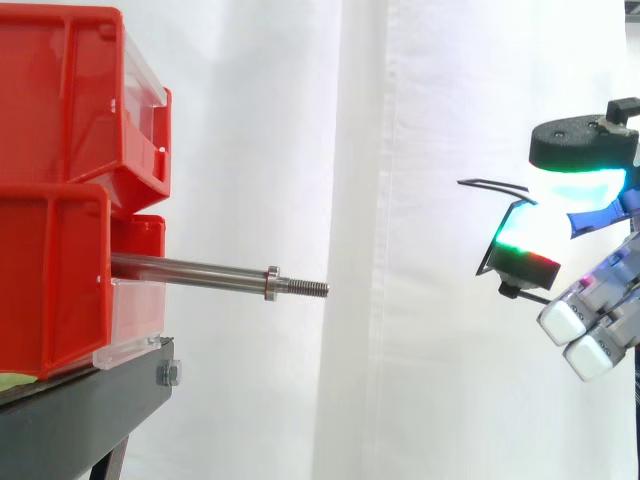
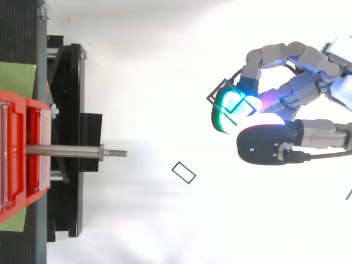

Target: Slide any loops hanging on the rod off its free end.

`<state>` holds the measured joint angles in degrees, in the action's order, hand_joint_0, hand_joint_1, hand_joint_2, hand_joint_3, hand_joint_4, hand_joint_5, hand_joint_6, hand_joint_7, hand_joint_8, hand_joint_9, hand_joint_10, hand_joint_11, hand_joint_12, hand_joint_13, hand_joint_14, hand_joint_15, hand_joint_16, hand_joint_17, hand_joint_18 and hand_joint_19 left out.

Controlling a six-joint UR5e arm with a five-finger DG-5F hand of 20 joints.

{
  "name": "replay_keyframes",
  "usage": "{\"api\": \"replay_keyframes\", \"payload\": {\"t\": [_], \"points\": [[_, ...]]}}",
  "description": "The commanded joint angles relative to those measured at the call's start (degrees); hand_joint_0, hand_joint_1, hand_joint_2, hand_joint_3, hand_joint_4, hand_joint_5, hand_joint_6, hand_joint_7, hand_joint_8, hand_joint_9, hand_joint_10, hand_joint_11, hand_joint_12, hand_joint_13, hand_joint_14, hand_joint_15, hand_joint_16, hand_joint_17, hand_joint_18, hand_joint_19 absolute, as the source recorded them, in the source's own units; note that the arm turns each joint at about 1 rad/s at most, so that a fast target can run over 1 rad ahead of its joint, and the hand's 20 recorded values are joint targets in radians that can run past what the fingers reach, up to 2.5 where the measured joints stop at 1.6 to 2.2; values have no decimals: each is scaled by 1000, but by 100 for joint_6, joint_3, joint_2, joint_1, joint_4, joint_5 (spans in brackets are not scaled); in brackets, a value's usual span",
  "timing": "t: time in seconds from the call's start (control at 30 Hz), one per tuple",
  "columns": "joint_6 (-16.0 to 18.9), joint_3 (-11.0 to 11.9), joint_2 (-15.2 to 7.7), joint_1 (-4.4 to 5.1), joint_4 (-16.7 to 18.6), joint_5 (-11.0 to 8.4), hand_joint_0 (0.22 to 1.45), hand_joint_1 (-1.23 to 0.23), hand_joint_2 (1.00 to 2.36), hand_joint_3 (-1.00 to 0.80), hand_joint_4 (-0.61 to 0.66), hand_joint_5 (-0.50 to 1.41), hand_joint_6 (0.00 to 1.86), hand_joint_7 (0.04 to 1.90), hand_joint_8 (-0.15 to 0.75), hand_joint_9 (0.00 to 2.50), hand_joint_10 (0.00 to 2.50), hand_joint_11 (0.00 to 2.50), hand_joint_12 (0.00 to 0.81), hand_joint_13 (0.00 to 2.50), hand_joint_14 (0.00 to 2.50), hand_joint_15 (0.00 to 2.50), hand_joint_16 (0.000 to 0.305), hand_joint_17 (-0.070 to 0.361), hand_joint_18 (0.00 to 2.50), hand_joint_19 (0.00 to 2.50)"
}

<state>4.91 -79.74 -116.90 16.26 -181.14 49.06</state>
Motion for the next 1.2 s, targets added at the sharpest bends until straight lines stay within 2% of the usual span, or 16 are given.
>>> {"api": "replay_keyframes", "payload": {"t": [0.0, 0.27, 0.33, 0.37, 0.47, 0.57, 0.7, 0.8, 0.87, 0.9, 0.97, 1.03, 1.07, 1.1, 1.13, 1.17], "points": [[3244, 2, 0, 26, -97, 7, 564, -689, 1000, -97, -89, -65, 771, 1182, 381, 1004, 6, 257, 388, 1018, 8, 212, 63, 142, 1135, 480], [4220, -24, -9, 88, -281, 16, 546, -690, 1074, -101, -71, -56, 761, 1220, 396, 1103, 7, 294, 398, 1042, 6, 207, 64, 145, 1148, 473], [4449, -94, -9, 88, -229, 24, 546, -689, 1073, -97, -69, -56, 762, 1221, 393, 1132, 11, 353, 397, 1040, 6, 204, 65, 145, 1148, 472], [4677, -261, -18, 88, -26, 68, 539, -686, 1098, -105, -67, -56, 762, 1218, 395, 1151, 11, 379, 399, 1043, 6, 209, 65, 146, 1157, 471], [4695, -446, -18, 70, 712, 279, 539, -687, 1100, -109, -72, -56, 763, 1217, 397, 1152, 10, 370, 401, 1045, 6, 209, 65, 145, 1159, 468], [4703, -552, -18, 70, 1222, 235, 539, -686, 1104, -113, -73, -56, 763, 1217, 396, 1123, 8, 342, 401, 1045, 6, 209, 65, 146, 1158, 469], [4730, -569, -9, 88, 1450, -11, 540, -687, 1096, -110, -71, -56, 764, 1214, 394, 1104, 7, 310, 399, 1045, 6, 206, 65, 145, 1157, 467], [4703, -569, -18, 97, 1380, -169, 541, -689, 1095, -113, -71, -56, 764, 1213, 398, 1099, 7, 315, 398, 1041, 6, 205, 65, 145, 1155, 470], [4651, -569, -18, 105, 1230, -134, 541, -690, 1092, -112, -71, -57, 764, 1211, 397, 1098, 7, 315, 399, 1040, 7, 210, 65, 146, 1155, 472], [4378, -569, -18, 114, 826, 86, 542, -690, 1091, -112, -71, -57, 764, 1211, 394, 1097, 7, 316, 398, 1041, 6, 208, 65, 145, 1155, 470], [4158, -569, -18, 114, 686, 244, 542, -690, 1090, -111, -71, -57, 764, 1211, 394, 1097, 7, 315, 399, 1040, 8, 208, 65, 145, 1155, 470], [3666, -569, -18, 105, 510, 473, 544, -692, 1084, -113, -78, -57, 764, 1213, 395, 1092, 7, 308, 399, 1039, 8, 211, 65, 145, 1154, 473], [3666, -569, -18, 97, 492, 499, 543, -691, 1084, -109, -77, -57, 764, 1211, 393, 1090, 9, 309, 398, 1040, 6, 208, 65, 145, 1154, 471], [3157, -569, -18, 79, 466, 631, 543, -691, 1083, -109, -77, -57, 763, 1215, 393, 1084, 7, 302, 399, 1040, 6, 211, 65, 145, 1154, 471], [2990, -569, -18, 70, 466, 701, 543, -690, 1083, -108, -78, -57, 763, 1215, 394, 1084, 7, 308, 397, 1040, 6, 211, 65, 145, 1154, 471], [2497, -569, -18, 53, 448, 868, 543, -690, 1083, -110, -76, -57, 763, 1212, 393, 1084, 7, 302, 398, 1040, 6, 205, 65, 145, 1154, 471]]}}
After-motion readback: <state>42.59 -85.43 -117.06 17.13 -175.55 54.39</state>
